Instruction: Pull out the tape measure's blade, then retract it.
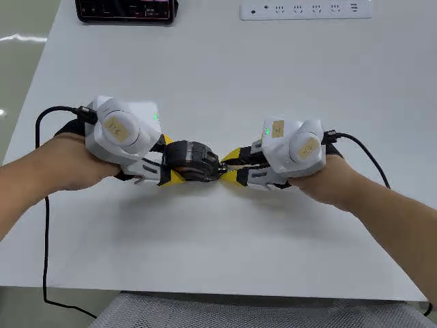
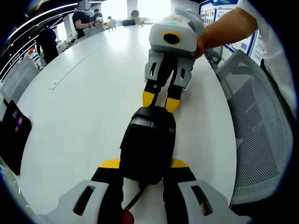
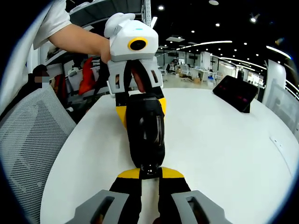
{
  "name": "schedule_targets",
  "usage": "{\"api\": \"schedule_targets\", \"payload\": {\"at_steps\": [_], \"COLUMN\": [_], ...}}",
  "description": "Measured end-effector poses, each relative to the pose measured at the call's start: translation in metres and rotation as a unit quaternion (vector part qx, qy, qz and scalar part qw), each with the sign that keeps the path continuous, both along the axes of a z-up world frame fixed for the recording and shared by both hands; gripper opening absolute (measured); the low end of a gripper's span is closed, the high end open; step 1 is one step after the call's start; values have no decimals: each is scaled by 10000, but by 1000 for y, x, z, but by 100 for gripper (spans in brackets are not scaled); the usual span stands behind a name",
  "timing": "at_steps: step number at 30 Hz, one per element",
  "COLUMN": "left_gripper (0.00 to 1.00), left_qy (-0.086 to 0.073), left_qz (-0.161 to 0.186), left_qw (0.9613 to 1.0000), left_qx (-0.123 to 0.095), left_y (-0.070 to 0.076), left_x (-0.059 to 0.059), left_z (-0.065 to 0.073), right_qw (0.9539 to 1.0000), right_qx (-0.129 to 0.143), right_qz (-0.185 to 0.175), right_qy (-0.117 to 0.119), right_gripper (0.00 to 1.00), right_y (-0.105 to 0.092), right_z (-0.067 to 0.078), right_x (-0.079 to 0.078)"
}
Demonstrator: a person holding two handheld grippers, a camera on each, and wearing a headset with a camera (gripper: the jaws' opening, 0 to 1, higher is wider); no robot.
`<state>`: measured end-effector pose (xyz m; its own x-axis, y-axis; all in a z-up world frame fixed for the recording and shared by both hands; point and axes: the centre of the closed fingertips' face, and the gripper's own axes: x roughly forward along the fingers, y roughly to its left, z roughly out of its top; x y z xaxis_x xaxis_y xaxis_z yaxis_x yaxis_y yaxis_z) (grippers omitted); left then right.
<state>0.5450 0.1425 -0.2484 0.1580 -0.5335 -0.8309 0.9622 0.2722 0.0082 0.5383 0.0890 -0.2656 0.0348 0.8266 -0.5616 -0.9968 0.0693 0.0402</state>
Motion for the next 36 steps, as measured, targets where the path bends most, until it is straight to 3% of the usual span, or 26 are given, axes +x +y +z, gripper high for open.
{"api": "schedule_targets", "payload": {"at_steps": [16,36], "left_gripper": [27,27], "left_qy": [13,41], "left_qz": [-32,-131], "left_qw": [10000,9998], "left_qx": [24,117], "left_y": [2,1], "left_x": [1,1], "left_z": [0,-1], "right_qw": [9999,9997], "right_qx": [-60,-123], "right_qz": [89,-150], "right_qy": [-45,113], "right_gripper": [9,9], "right_y": [-13,-42], "right_z": [5,4], "right_x": [0,-3]}}
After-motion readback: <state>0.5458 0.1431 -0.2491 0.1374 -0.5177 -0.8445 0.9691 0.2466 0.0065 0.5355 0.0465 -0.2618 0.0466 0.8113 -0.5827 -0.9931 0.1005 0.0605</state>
